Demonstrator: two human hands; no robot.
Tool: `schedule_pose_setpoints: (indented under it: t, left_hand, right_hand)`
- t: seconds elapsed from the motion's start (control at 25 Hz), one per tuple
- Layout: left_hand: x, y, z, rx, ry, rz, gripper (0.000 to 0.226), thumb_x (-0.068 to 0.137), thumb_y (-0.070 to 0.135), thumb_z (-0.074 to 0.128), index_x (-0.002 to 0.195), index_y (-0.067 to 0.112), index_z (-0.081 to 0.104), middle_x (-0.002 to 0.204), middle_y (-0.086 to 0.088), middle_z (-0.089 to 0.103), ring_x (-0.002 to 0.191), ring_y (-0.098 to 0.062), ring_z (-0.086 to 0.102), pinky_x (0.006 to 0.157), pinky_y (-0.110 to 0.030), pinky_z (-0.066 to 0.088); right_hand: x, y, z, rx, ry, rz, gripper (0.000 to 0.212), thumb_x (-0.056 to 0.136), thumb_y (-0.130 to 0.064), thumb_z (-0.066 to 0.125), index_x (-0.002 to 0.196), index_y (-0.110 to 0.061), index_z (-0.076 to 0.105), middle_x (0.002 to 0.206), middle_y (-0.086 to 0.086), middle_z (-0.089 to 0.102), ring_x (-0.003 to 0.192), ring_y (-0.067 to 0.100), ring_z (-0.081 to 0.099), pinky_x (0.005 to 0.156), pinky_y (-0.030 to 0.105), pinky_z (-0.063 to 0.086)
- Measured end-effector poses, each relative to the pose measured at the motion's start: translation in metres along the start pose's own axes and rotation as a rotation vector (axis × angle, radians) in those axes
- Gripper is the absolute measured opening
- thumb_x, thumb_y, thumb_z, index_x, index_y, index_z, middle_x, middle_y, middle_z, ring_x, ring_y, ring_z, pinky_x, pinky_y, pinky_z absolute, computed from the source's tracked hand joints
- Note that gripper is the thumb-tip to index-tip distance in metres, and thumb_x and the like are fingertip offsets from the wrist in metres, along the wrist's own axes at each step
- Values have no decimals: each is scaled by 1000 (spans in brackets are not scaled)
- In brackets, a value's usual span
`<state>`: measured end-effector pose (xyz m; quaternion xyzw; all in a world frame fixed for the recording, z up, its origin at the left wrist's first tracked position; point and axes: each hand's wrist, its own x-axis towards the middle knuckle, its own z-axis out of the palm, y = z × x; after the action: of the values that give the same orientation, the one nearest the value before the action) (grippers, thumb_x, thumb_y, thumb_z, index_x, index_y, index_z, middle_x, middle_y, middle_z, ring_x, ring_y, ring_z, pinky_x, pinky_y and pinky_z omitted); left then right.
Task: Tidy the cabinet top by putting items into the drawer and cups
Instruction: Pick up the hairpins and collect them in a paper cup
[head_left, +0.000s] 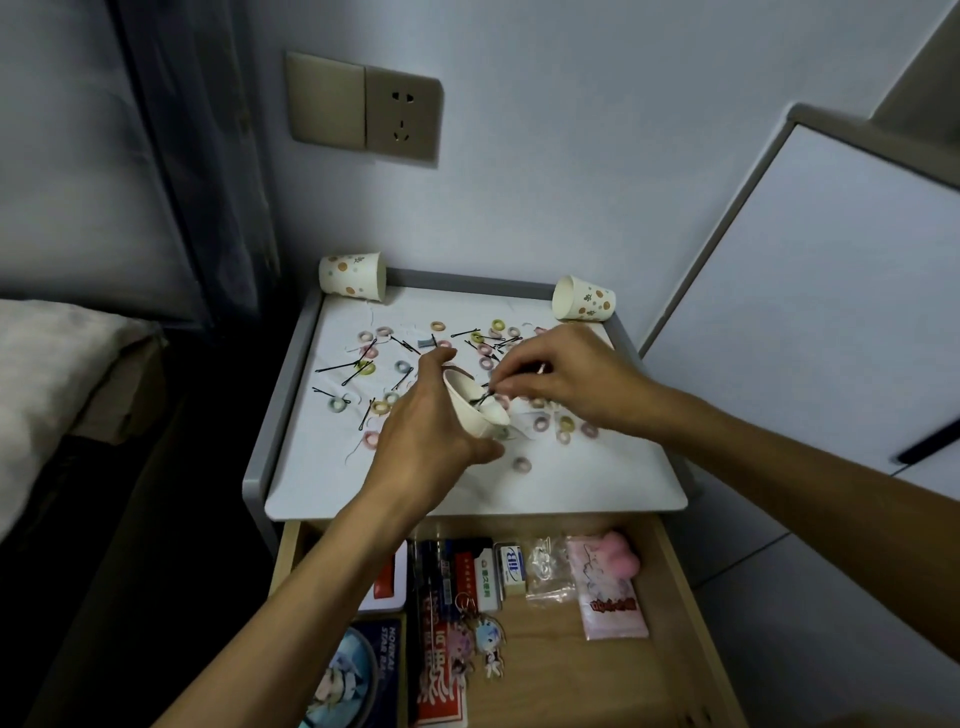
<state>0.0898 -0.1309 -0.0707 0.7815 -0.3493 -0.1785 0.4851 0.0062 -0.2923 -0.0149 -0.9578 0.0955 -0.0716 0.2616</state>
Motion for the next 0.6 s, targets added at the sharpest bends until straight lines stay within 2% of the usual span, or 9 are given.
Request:
schedule_pose_setpoints:
  t: [0.12, 0.2, 0.32, 0.48, 0.56, 0.6]
  left_hand:
    - [1, 0, 3, 4, -13, 15, 102, 62, 20, 90, 144, 28, 29, 117, 6, 56, 99, -18, 56, 70, -27, 41]
    - [1, 0, 3, 29, -3, 32, 100, 63, 20, 88, 144, 29, 29, 120, 7, 57, 99, -17, 55, 71, -26, 41]
    - [2, -1, 2, 62, 19, 52, 100, 62, 20, 88, 143, 30, 30, 123, 7, 57, 101, -16, 55, 74, -27, 43]
    - [3, -2, 1, 135, 32, 59, 104, 58, 31, 90, 142, 33, 29, 130, 7, 55, 111, -19, 55, 76, -30, 43]
    - [1, -2, 0, 191, 39, 52, 104, 57, 39, 90, 141, 32, 30, 129, 8, 55, 114, -19, 54, 75, -30, 40]
    - [1, -1, -1, 204, 41, 48, 103, 58, 41, 90, 141, 31, 30, 129, 7, 56, 113, -20, 54, 75, -31, 41]
  right_hand:
    - [0, 2, 12, -33, -86, -45, 12, 82, -17, 76, 93, -19, 78, 87, -7, 72, 79, 3, 63, 69, 13, 45]
    - [-1, 7, 17, 26, 10, -21, 14, 80, -17, 77, 94, -19, 77, 87, -8, 70, 78, 4, 62, 68, 13, 44]
    - [-4, 10, 22, 231, 116, 186, 15, 82, -14, 76, 97, -14, 74, 84, 0, 71, 71, 7, 65, 63, 15, 48]
    - [-5, 9, 34, 518, 23, 339, 13, 87, -4, 68, 99, 1, 70, 71, 10, 69, 52, 6, 61, 50, 16, 46]
    - [-4, 16, 31, 503, 1, 323, 11, 89, -6, 67, 97, -1, 71, 73, 11, 70, 54, 8, 63, 53, 18, 48]
    - [-2, 27, 26, 404, 15, 308, 10, 89, -8, 67, 97, -5, 72, 76, 9, 72, 58, 8, 64, 55, 17, 49]
